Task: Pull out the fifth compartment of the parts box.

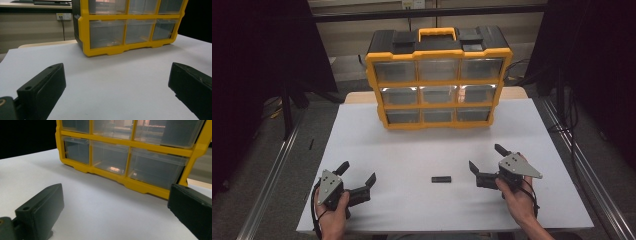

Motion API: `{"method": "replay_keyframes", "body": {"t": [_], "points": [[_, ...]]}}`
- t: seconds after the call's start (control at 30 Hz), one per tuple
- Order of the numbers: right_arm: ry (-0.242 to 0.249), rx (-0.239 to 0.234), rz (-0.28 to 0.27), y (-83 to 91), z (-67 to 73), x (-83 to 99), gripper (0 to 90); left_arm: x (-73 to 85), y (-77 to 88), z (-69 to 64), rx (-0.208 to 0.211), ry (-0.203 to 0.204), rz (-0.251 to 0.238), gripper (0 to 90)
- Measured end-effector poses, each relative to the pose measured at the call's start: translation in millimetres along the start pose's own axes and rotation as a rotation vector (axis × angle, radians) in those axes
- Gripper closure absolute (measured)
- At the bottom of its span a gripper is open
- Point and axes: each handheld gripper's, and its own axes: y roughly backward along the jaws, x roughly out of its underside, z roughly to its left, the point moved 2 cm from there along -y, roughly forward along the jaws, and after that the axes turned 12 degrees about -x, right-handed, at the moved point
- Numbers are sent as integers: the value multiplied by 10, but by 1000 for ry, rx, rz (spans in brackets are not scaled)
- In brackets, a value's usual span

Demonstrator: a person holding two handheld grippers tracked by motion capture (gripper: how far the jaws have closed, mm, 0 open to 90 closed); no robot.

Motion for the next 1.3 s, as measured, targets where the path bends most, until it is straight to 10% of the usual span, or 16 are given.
{"method": "replay_keyframes", "body": {"t": [0.73, 1.3], "points": [[-3, -68, 14, -497, 69, -155, 12, 10, -23, 8, 13, -13, 11, 14], [121, -40, -1, -844, 96, -402, 6, 7, -19, 26, 9, -4, 9, 15]]}}
